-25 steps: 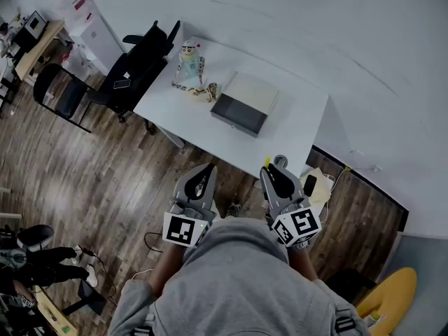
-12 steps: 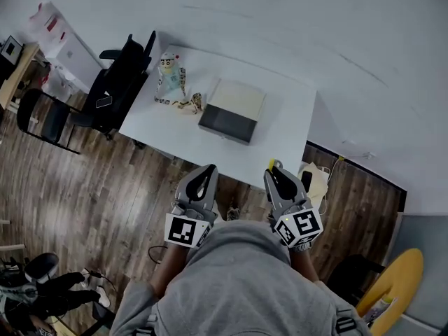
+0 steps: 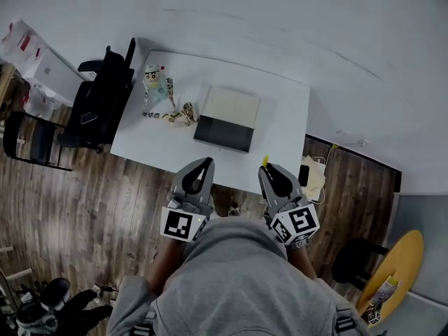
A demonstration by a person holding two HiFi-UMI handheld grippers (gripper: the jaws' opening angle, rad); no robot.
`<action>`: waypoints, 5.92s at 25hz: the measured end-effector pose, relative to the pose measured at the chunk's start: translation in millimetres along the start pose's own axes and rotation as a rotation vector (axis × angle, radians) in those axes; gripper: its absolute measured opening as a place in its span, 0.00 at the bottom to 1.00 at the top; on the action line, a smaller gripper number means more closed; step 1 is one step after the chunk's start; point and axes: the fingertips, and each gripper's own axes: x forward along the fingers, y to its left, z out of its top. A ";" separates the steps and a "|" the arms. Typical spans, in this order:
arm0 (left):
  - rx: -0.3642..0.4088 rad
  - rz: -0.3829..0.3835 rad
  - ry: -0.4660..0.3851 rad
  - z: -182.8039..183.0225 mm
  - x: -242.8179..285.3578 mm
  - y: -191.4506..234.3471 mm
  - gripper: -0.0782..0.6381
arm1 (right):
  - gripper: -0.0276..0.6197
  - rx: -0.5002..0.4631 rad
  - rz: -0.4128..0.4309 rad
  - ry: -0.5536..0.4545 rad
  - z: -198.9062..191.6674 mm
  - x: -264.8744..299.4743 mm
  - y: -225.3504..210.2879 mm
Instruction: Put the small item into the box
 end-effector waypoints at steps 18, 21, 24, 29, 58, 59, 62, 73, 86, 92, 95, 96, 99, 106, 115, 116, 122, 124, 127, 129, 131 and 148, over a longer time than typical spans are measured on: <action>-0.012 -0.210 0.105 -15.3 66.4 73.7 0.11 | 0.15 -0.012 -0.133 0.045 13.3 94.8 4.0; -0.021 -0.234 0.121 -19.6 73.0 79.6 0.11 | 0.15 -0.020 -0.154 0.079 10.3 103.8 1.1; -0.024 -0.260 0.143 -28.5 78.4 85.3 0.11 | 0.15 -0.012 -0.177 0.101 5.5 113.7 -3.7; -0.038 -0.284 0.181 -44.4 85.1 94.1 0.11 | 0.15 -0.003 -0.208 0.130 -5.1 130.0 -12.6; -0.040 -0.410 0.219 -70.9 146.0 101.7 0.11 | 0.15 0.000 -0.167 0.430 -101.1 213.6 -43.5; -0.040 -0.410 0.221 -71.7 146.9 102.7 0.11 | 0.15 -0.003 -0.161 0.446 -106.7 215.8 -43.1; -0.040 -0.408 0.226 -73.9 148.2 106.1 0.11 | 0.15 -0.004 -0.150 0.484 -121.3 221.0 -43.3; -0.046 -0.409 0.217 -75.0 155.3 101.3 0.11 | 0.15 0.032 -0.158 0.566 -160.9 228.5 -54.6; -0.050 -0.410 0.225 -80.2 161.9 101.4 0.11 | 0.15 -0.118 -0.112 0.752 -209.2 232.9 -64.3; -0.047 -0.410 0.234 -84.9 159.5 106.0 0.11 | 0.15 -0.128 -0.101 0.808 -227.9 235.9 -64.6; -0.047 -0.410 0.239 -86.5 158.3 107.1 0.11 | 0.15 -0.126 -0.112 0.828 -236.3 236.0 -67.1; -0.049 -0.410 0.242 -87.2 157.9 107.7 0.11 | 0.15 -0.124 -0.115 0.834 -238.7 236.2 -67.7; -0.051 -0.411 0.248 -87.6 157.3 109.8 0.11 | 0.15 -0.124 -0.117 0.852 -244.6 238.3 -68.5; -0.052 -0.415 0.259 -92.5 157.1 111.1 0.11 | 0.15 -0.122 -0.114 0.887 -260.6 240.0 -70.8; -0.064 -0.415 0.268 -95.5 159.8 111.2 0.11 | 0.15 -0.109 -0.138 0.919 -266.7 240.2 -73.5; -0.065 -0.415 0.268 -95.8 160.2 111.6 0.11 | 0.15 -0.104 -0.144 0.924 -267.5 240.4 -74.4; -0.070 -0.408 0.269 -96.8 160.8 114.3 0.11 | 0.15 -0.068 -0.180 0.959 -271.1 240.9 -78.5; -0.071 -0.407 0.268 -96.6 161.2 114.5 0.11 | 0.15 -0.061 -0.189 0.965 -271.2 240.9 -80.2; -0.073 -0.407 0.270 -97.5 160.3 114.7 0.11 | 0.15 -0.059 -0.207 0.974 -272.0 241.0 -82.0; -0.073 -0.409 0.269 -97.6 159.3 114.6 0.11 | 0.16 -0.066 -0.218 0.989 -273.4 241.7 -82.4; -0.073 -0.411 0.268 -97.0 158.1 114.0 0.11 | 0.16 -0.075 -0.222 1.005 -274.9 241.5 -82.4; -0.067 -0.406 0.265 -95.4 154.6 114.2 0.11 | 0.18 -0.053 -0.219 0.981 -269.9 241.1 -83.2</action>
